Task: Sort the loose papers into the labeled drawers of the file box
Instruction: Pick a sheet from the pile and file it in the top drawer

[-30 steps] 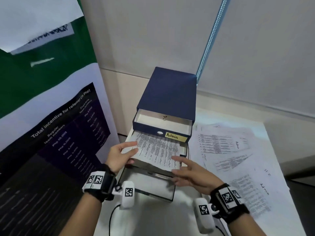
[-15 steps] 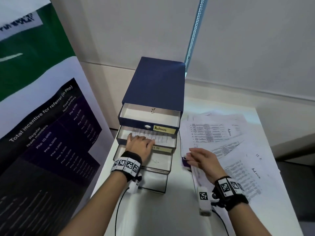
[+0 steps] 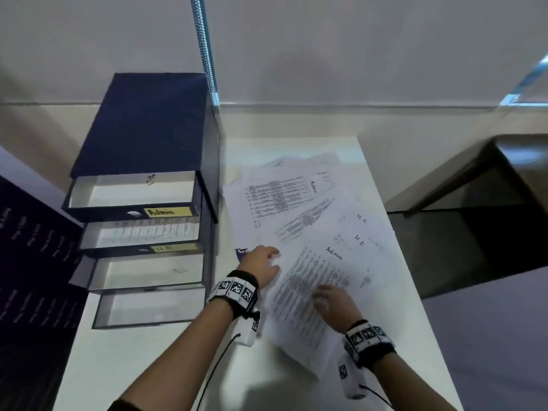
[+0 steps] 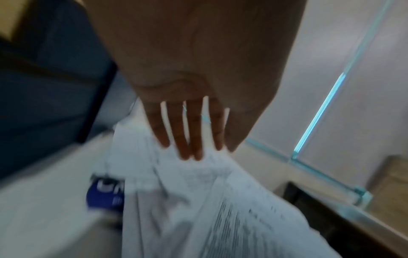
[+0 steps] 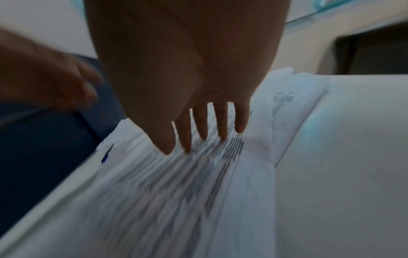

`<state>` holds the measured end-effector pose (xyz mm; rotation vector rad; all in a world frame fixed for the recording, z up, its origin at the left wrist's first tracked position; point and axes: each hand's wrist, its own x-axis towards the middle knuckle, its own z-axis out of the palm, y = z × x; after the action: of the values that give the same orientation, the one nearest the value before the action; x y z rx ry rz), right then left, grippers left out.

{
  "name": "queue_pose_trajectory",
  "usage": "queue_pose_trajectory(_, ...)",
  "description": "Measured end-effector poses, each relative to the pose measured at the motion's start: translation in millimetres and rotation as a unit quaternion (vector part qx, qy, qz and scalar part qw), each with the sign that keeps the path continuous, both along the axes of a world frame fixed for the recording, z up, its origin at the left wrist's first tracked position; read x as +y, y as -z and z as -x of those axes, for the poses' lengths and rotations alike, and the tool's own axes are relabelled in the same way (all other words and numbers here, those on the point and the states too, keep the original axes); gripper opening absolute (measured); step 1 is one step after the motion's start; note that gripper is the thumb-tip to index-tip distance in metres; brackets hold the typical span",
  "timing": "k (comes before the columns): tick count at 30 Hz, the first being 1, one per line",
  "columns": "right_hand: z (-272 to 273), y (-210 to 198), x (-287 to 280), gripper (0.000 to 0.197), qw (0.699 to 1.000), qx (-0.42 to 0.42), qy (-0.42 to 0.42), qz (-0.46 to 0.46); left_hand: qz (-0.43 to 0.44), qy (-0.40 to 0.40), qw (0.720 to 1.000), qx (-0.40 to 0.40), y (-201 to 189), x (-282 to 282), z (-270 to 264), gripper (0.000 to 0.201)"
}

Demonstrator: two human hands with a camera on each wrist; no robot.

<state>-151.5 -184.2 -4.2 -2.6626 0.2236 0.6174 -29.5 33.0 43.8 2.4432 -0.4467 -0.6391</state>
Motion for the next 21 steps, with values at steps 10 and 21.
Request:
queue_pose_trajectory(10, -10, 20, -73, 0.101, 0.930, 0.007, 0.362, -0.067, -0.051, -0.086, 0.994, 0.035, 64, -62, 36, 0.050)
queue_pose_trajectory(21, -21, 14, -131, 0.104, 0.919, 0.023, 0.378, -0.108, -0.130, -0.046, 0.985, 0.104, 47, -45, 33, 0.078)
